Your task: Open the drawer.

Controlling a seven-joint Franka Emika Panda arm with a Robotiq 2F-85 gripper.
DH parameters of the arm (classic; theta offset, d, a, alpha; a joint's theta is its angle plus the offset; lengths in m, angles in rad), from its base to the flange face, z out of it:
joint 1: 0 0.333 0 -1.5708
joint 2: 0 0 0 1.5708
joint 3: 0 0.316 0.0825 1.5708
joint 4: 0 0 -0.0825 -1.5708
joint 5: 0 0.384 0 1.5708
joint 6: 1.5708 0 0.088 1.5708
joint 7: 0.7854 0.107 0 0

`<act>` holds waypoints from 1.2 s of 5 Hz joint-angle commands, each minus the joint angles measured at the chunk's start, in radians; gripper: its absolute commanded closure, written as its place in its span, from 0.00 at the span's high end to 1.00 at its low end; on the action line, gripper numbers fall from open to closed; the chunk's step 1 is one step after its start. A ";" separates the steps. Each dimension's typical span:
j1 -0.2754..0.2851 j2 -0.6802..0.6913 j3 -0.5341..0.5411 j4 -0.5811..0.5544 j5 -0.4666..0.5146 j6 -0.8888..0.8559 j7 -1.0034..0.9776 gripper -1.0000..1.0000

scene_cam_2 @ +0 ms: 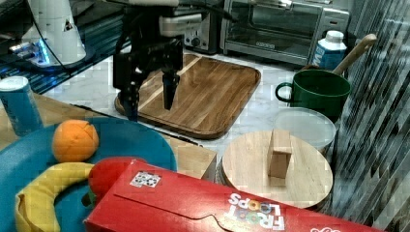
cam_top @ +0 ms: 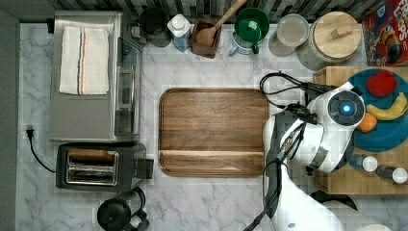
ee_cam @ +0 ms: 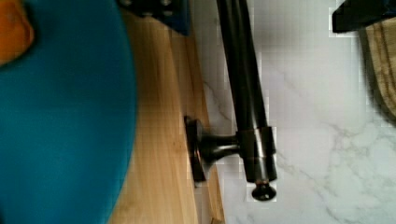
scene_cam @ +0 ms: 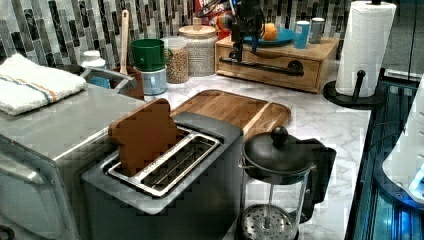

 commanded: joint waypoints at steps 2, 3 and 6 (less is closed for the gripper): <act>-0.003 0.008 0.052 -0.028 0.036 0.061 -0.063 1.00; -0.028 0.038 0.080 0.014 0.100 0.019 -0.186 1.00; -0.010 0.024 0.179 -0.028 0.167 0.010 -0.249 1.00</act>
